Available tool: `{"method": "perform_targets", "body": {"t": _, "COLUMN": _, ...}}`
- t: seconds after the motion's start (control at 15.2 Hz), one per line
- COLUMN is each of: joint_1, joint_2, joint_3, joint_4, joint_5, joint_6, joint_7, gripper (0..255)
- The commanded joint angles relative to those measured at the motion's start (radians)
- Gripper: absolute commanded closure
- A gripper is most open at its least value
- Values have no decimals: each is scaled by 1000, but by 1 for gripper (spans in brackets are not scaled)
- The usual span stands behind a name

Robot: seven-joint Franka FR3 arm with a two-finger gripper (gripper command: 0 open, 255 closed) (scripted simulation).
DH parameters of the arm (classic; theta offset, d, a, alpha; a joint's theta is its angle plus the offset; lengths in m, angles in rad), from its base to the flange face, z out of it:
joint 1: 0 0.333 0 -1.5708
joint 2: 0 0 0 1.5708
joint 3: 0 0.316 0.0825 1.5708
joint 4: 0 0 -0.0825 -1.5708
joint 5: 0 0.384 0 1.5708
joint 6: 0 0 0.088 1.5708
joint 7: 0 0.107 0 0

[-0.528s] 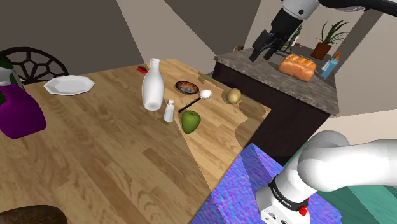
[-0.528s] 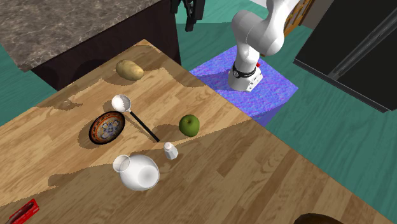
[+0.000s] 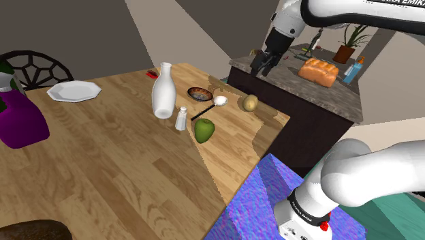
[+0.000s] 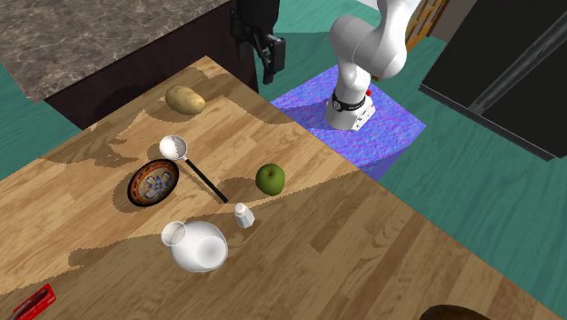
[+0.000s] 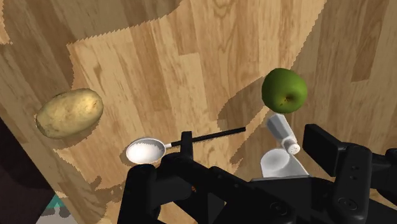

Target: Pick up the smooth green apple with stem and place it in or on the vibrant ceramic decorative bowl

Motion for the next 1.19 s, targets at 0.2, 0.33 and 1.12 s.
{"method": "perform_targets", "body": {"t": 0.2, "joint_1": 56, "joint_2": 136, "joint_3": -11, "joint_4": -19, "joint_5": 32, "joint_6": 81, "joint_7": -82, "gripper": 0}}
{"method": "perform_targets", "body": {"t": 0.33, "joint_1": 79, "joint_2": 191, "joint_3": -13, "joint_4": -25, "joint_5": 46, "joint_6": 111, "joint_7": -115, "gripper": 0}}
{"method": "perform_targets", "body": {"t": 1.12, "joint_1": 199, "joint_2": 530, "joint_3": 7, "joint_4": -21, "joint_5": 148, "joint_6": 261, "joint_7": -323, "gripper": 0}}
